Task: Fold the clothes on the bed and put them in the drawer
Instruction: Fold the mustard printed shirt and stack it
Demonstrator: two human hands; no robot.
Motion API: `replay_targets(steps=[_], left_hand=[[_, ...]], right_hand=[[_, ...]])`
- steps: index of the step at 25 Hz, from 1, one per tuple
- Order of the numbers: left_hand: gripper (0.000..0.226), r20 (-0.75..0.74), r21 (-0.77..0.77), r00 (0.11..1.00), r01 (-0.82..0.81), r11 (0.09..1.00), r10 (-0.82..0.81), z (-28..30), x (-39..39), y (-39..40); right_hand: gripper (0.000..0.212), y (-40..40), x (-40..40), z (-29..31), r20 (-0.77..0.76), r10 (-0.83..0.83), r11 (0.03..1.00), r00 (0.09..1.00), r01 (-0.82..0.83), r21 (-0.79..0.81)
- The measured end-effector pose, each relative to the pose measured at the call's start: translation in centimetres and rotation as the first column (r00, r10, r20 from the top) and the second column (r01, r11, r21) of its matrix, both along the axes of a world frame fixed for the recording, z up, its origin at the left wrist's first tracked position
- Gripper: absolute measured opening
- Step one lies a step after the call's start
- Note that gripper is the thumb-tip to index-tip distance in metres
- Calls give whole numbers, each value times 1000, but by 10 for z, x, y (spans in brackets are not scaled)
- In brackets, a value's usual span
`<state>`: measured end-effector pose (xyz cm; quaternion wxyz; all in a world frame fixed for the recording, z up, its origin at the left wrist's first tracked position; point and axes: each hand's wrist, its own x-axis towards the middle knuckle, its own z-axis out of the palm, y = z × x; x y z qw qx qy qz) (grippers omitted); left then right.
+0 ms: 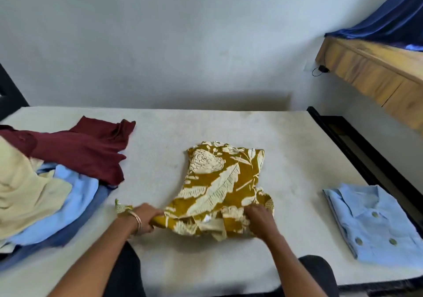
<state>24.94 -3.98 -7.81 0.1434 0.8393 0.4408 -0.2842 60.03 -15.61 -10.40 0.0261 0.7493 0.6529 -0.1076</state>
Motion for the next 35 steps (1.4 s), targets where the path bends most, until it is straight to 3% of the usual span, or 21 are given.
replay_targets(steps=[3, 7, 9, 11, 13, 16, 17, 18, 20, 21, 22, 23, 24, 25, 26, 27, 28, 29, 30, 32, 35], left_hand=[[68, -33, -108, 999, -3, 994, 0, -52, -8, -30], [65, 7, -190, 1000, 21, 981, -20, -55, -4, -48], [55, 142, -174, 981, -108, 979, 134, -49, 0, -47], [61, 243, -237, 905, -292, 926, 348, -37, 3, -41], [75, 135, -381, 879, -379, 843, 456, -19, 8, -36], [59, -239, -484, 915, -403, 777, 325, 5, 16, -22], [59, -321, -444, 905, -404, 800, 279, 9, 21, -16], [59, -337, -352, 897, -402, 845, 286, 11, 28, -11], [42, -120, -27, 902, -420, 907, 414, 16, 48, 2], [35, 61, 142, 867, -497, 856, 494, 24, 60, 12], [31, 250, 240, 794, -605, 759, 554, 38, 74, 23], [30, 419, 239, 676, -726, 644, 606, 58, 88, 40], [31, 533, 146, 519, -834, 532, 668, 77, 99, 62], [32, 618, -9, 336, -901, 434, 711, 97, 111, 85], [33, 665, -231, 118, -907, 353, 738, 120, 120, 110], [32, 637, -541, -166, -792, 284, 753, 138, 129, 132], [33, 508, -808, -413, -533, 251, 756, 161, 135, 148], [37, 388, -921, -583, -277, 274, 714, 176, 140, 162], [41, 344, -930, -679, -151, 336, 648, 190, 141, 173], [44, 412, -862, -761, -148, 484, 501, 216, 138, 187], [33, 516, -768, -761, -206, 607, 393, 216, 125, 175]], right_hand=[[25, -48, -18, -39, -19, 49, 992, 999, -51, -114], [42, -74, -7, -42, -62, 34, 973, 997, -47, -225], [44, -73, -4, -34, -106, -41, 975, 993, 17, -223], [36, -62, -3, -20, -306, -180, 953, 935, 89, -288], [32, -47, -2, 3, -424, -234, 879, 875, 5, -477], [65, -14, 8, 24, -243, -149, 635, 959, -95, -766], [64, -4, 7, 28, -170, -93, 587, 981, -84, -805], [56, 8, 3, 33, -96, -60, 603, 994, -41, -797], [39, 35, -5, 46, 103, -79, 821, 992, 123, -558], [34, 49, -8, 57, 213, -140, 907, 967, 212, -363], [32, 64, -7, 73, 226, -264, 936, 938, 306, -175], [31, 85, -1, 87, 99, -389, 919, 916, 394, -32], [27, 107, 7, 106, -153, -474, 874, 867, 484, 35], [24, 128, 15, 125, -469, -481, 824, 741, 564, 46], [25, 148, 19, 147, -747, -395, 783, 534, 622, 31], [32, 164, 22, 167, -911, -262, 750, 319, 661, 15], [40, 180, 24, 187, -975, -125, 720, 182, 693, 37], [47, 191, 26, 201, -992, -13, 689, 126, 720, 83], [51, 198, 28, 215, -989, 87, 669, 117, 729, 145], [53, 204, 32, 232, -963, 219, 652, 159, 710, 266], [52, 203, 44, 211, -925, 271, 672, 266, 636, 379]])
